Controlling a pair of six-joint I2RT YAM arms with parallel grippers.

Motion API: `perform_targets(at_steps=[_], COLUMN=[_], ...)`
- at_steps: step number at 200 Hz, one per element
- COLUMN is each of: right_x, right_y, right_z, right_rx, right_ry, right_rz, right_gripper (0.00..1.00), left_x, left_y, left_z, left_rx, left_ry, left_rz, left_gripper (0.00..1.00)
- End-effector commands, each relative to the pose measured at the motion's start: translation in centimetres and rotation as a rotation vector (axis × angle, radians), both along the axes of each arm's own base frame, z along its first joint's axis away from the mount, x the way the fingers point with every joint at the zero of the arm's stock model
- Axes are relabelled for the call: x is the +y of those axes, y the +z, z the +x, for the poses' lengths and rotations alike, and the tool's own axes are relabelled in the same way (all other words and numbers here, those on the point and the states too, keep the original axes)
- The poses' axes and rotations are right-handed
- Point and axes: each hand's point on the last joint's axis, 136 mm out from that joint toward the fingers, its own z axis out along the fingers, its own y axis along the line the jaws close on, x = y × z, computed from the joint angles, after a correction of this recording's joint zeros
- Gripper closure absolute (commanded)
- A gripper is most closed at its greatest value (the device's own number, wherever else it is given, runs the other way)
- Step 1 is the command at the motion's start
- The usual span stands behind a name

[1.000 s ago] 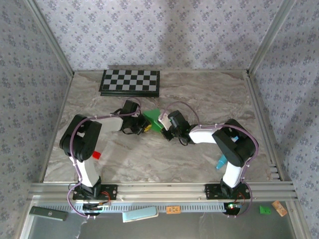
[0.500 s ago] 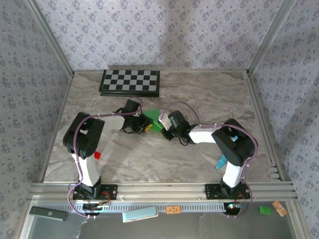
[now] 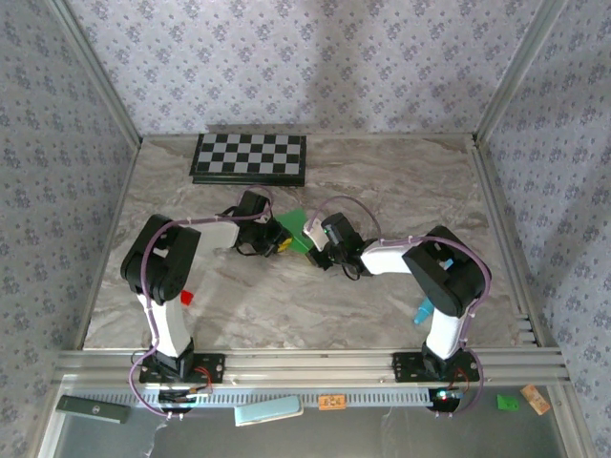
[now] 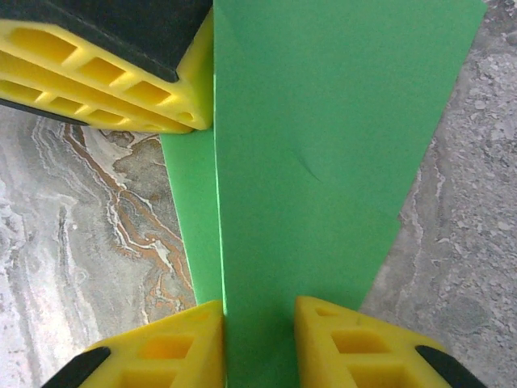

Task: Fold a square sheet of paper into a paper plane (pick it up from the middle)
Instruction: Fourth fold the wing at the center of the table.

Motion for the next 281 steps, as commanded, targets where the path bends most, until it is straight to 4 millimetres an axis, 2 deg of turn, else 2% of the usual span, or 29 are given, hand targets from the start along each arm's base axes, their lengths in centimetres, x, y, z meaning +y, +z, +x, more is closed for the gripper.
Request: perform_targets(at_steps=[1,93,141,218,250,281], right_x=[0.3,0.7,0.8,0.6,0.7,0.5], right_y=[-0.2,-0.1,1.2,0.0,-0.3,-0.8], right_z=[0.3,0.1,0.2,-0.2,-0.5,-0.8], right_rx=[0.008,0.023,0.018,0.058,0.088,0.135], right_ry=[-0.005,0.009,0.003,0.011,0.015,0.005], right_rz=[0.007,0.025,0.054,0.045,0.057,0.090], right_gripper=[0.71,0.78,0.77,0.86,0.88,0.89], left_x=[0.1,0.1,0.1,0.2,0.1,-0.1], left_y=[-0.9,-0.8,-0.8,-0.7,0.0,1.6], left_z=[-0.7,-0.8,-0.8,-0.9,-0.7,0.0], left_rx=[0.030,0.030,0.031,0.030,0.012,-0.042], left_ry=[-0.020,-0.022,-0.020,-0.022,-0.021,-0.027], left_rz=[0.040,0.040,0.043,0.044,0.039,0.019], left_gripper=[0.84,0.85,0.85,0.85,0.85,0.82])
